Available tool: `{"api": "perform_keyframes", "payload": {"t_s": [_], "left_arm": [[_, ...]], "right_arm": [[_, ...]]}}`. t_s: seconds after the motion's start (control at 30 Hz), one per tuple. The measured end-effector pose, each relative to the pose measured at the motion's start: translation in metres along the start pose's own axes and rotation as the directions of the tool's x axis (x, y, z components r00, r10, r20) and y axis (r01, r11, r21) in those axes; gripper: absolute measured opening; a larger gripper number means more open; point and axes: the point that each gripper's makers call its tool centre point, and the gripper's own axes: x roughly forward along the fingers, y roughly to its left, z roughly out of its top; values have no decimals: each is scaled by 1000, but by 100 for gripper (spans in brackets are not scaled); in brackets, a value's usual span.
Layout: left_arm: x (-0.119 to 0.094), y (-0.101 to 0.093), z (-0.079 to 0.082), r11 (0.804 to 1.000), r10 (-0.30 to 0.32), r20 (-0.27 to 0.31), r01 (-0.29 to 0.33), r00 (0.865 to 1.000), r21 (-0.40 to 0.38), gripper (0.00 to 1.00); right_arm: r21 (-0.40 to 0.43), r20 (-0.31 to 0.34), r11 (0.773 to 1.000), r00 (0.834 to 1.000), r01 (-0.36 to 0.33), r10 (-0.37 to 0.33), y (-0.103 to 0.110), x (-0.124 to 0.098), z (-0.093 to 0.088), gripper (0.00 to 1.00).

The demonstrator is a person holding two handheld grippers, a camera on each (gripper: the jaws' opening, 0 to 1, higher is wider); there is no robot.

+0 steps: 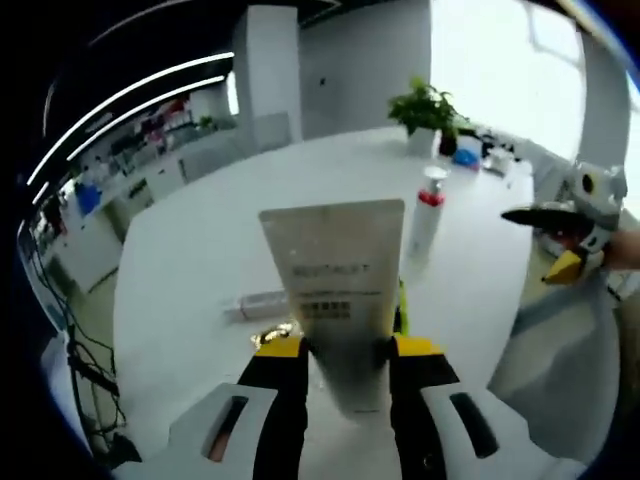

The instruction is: Arrange the skincare products in the storage area until every visible bottle or jar stands upright without overlapping.

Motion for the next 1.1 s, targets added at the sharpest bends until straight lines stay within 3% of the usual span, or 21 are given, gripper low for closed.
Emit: {"api": "perform_keyframes", "payload": {"t_s": [0.17, 0.5, 0.6, 0.77, 0.93, 1.0, 1.1], "left_arm": [[-3, -10, 10, 1000, 4, 35, -4, 999, -3, 27], [-3, -32, 20, 1000, 12, 73, -12, 997, -1, 27], [-6, -41, 24, 1000, 7, 91, -7, 996, -6, 27], [-10, -51, 31, 1000, 0, 114, 2, 993, -12, 27], [-14, -58, 34, 1000, 4, 117, -5, 993, 10, 27], [-14, -63, 35, 1000, 1, 119, -3, 993, 16, 27], [-15, -73, 37, 999, -14, 123, 9, 992, 36, 27]], "right_arm": [[11, 24, 1000, 1000, -10, 9, 7, 0, 9, 86], [37, 100, 994, 990, -100, 96, 37, 7, 43, 79], [17, 122, 990, 983, -143, 140, 53, 12, 55, 72], [59, 195, 973, 959, -222, 207, 77, 18, 79, 70], [66, 229, 959, 940, -274, 253, 96, 27, 99, 68], [66, 229, 954, 935, -291, 269, 103, 33, 104, 65], [39, 192, 957, 942, -286, 274, 109, 40, 102, 53]]}}
